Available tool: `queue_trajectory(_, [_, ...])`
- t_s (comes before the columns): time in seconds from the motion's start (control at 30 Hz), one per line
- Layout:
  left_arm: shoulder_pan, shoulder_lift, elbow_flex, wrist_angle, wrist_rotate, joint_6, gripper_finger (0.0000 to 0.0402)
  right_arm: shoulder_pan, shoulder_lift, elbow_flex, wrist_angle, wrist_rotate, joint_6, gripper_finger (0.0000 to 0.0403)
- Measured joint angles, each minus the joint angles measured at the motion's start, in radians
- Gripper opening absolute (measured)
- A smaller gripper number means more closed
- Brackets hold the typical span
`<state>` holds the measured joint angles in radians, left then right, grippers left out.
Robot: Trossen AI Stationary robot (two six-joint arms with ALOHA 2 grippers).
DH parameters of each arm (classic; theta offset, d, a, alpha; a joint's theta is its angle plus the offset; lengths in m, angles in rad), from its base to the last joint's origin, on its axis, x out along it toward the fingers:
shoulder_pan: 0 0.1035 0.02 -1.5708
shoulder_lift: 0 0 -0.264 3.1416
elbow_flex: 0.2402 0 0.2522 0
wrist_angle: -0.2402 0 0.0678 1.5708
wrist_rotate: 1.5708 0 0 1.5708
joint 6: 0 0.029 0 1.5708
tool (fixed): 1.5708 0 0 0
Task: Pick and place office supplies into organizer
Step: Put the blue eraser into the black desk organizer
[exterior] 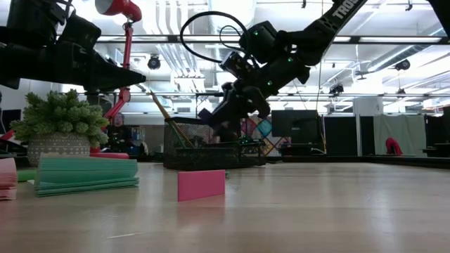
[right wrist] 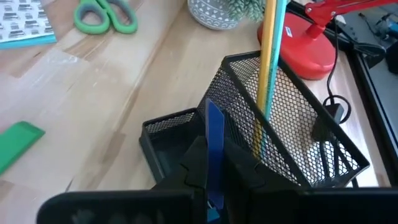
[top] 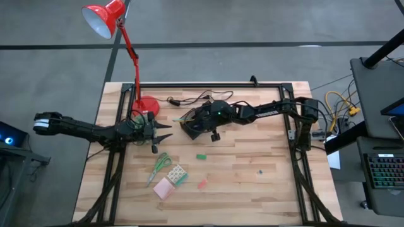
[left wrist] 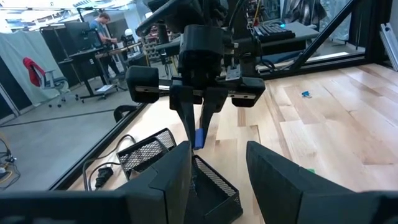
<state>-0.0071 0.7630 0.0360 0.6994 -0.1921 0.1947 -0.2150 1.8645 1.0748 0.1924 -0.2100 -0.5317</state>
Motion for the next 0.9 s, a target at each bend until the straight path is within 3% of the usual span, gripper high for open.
queue_trajectory(0.9, [0.000,0.000,0.000,0.000,-0.002,0.003,0.0142,-0.006,0.002,-0.013,0.074,-0.010,0.041,0.0018])
